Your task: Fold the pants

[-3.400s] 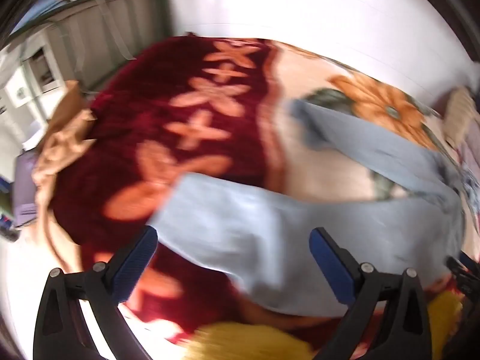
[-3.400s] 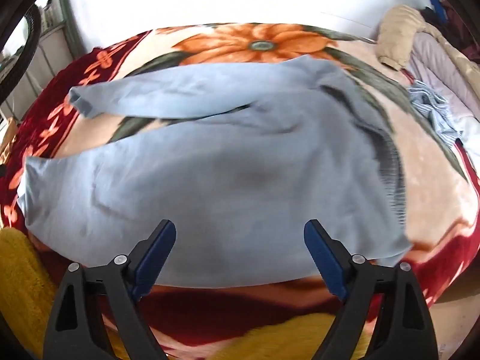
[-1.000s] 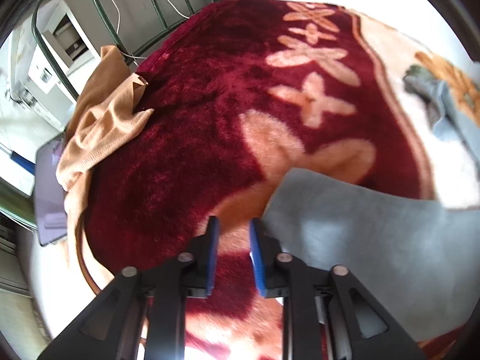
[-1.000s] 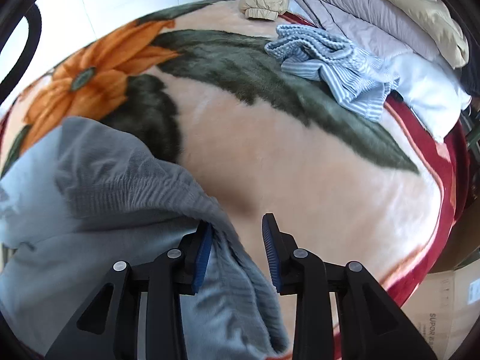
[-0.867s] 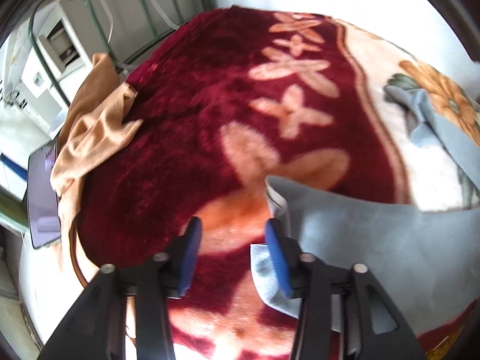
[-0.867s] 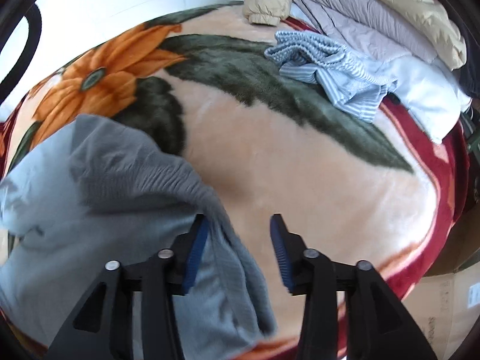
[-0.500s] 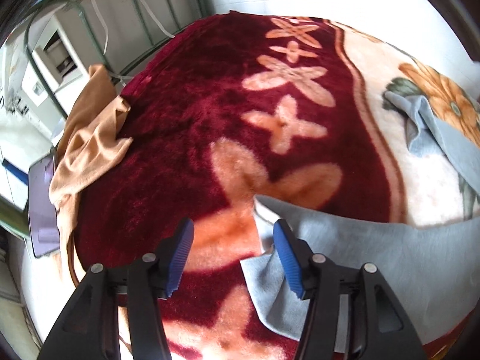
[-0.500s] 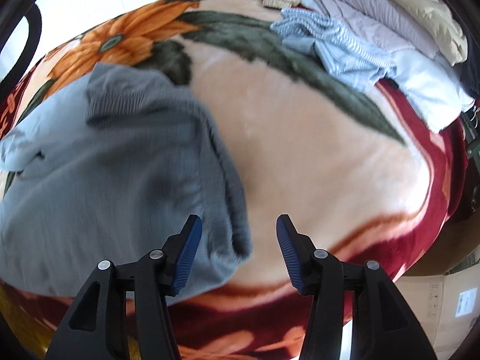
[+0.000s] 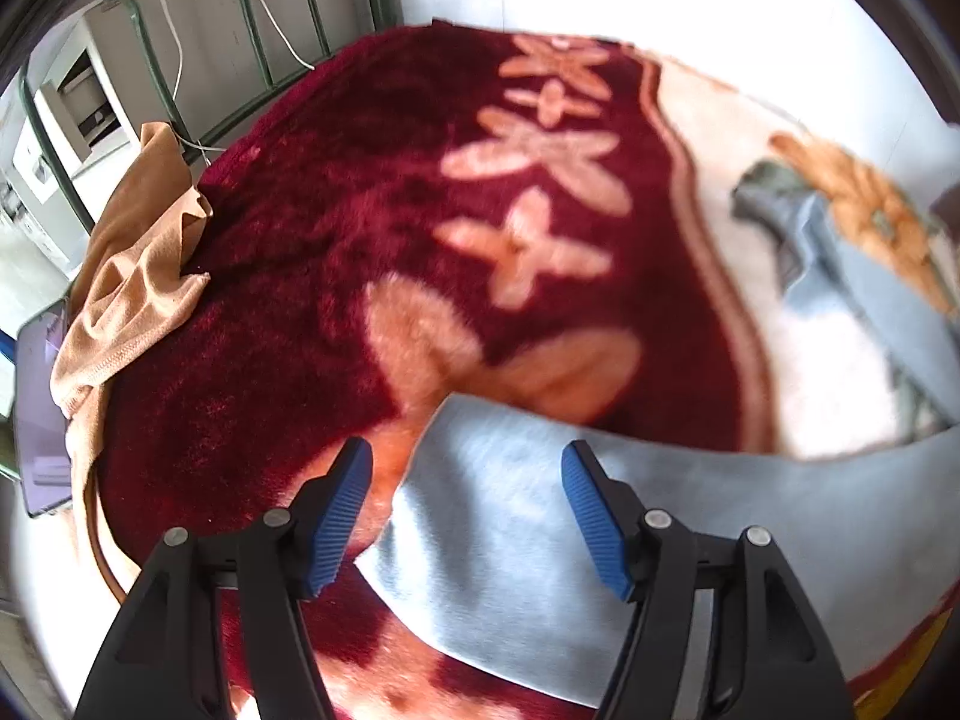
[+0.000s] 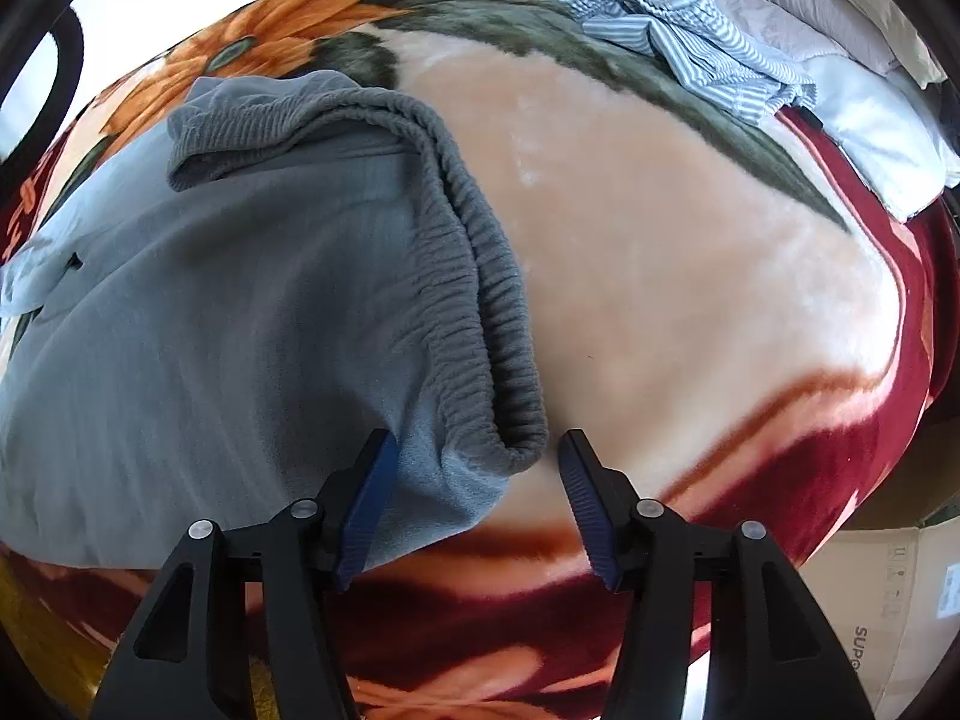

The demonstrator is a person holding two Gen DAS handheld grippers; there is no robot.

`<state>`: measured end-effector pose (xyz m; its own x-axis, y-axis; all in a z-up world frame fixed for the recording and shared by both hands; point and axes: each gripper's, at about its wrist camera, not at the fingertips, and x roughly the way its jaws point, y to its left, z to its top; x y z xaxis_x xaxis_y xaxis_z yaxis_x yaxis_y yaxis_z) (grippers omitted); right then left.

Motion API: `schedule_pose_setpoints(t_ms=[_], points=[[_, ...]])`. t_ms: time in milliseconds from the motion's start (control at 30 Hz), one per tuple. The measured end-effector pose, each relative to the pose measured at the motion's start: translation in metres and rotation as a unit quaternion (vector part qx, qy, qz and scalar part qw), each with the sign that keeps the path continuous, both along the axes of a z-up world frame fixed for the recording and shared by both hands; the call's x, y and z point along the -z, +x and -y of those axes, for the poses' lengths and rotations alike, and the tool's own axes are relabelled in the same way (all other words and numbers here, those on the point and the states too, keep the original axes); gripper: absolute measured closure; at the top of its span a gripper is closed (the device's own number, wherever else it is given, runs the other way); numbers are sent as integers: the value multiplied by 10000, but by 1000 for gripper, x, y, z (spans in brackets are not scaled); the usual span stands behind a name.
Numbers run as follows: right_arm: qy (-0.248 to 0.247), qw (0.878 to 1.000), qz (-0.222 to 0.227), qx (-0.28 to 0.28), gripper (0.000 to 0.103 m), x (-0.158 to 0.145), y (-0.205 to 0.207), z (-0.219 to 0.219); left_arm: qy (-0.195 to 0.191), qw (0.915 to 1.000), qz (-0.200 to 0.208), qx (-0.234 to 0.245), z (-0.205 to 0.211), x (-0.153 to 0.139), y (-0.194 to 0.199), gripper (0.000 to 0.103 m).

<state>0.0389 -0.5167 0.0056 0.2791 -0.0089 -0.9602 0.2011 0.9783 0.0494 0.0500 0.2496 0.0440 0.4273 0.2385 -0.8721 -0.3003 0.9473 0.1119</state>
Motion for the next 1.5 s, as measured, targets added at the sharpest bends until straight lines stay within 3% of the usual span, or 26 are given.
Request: schedule_pose_setpoints(t_ms=[100,167,200,233,300,367,433,567,700,767,833,900,1200,1500], points=[[-5,10000,30,22,44,0,-2,1,94,9999,-78,8,-2,11,3,34],[-30,10000,23,44,44,1,-3,-1,-134,9999,-45,-90,-6,18,3,37],[-49,10000,10,54,43,1,-3,-1,-274,9995,-7,-126,-7,20,1,48],[-69,10000,-1,67,43,1,0,-3,-390,9991,55,-122,-6,21,0,67],[-112,9999,-24,62,42,2,1,-3,-359,9993,83,18,1,19,-2,90],[-153,9999,-38,53,42,1,4,-6,-3,10000,79,7,8,14,-6,98],[-169,9998,-32,23,42,1,5,-6,108,9997,82,-201,4,9,-12,98],[-120,9999,-27,39,42,2,5,-4,113,9978,-140,-644,-23,17,-19,98],[-147,9998,-76,85,42,1,4,-4,257,9980,-126,-562,-23,16,-17,91],[-170,9997,-123,113,42,-3,6,-3,361,9978,-168,-537,-21,13,-15,83],[-222,9997,-41,123,42,-13,7,-3,347,9978,-165,-535,-20,7,-16,56],[-234,9996,79,109,42,-27,8,-5,271,9985,-34,-469,-17,-1,-20,46],[-154,9960,557,-679,42,-81,45,-53,194,9995,249,49,14,-40,2,36],[-258,9879,609,-1401,42,-75,125,-126,-181,9984,374,392,61,-55,72,34]])
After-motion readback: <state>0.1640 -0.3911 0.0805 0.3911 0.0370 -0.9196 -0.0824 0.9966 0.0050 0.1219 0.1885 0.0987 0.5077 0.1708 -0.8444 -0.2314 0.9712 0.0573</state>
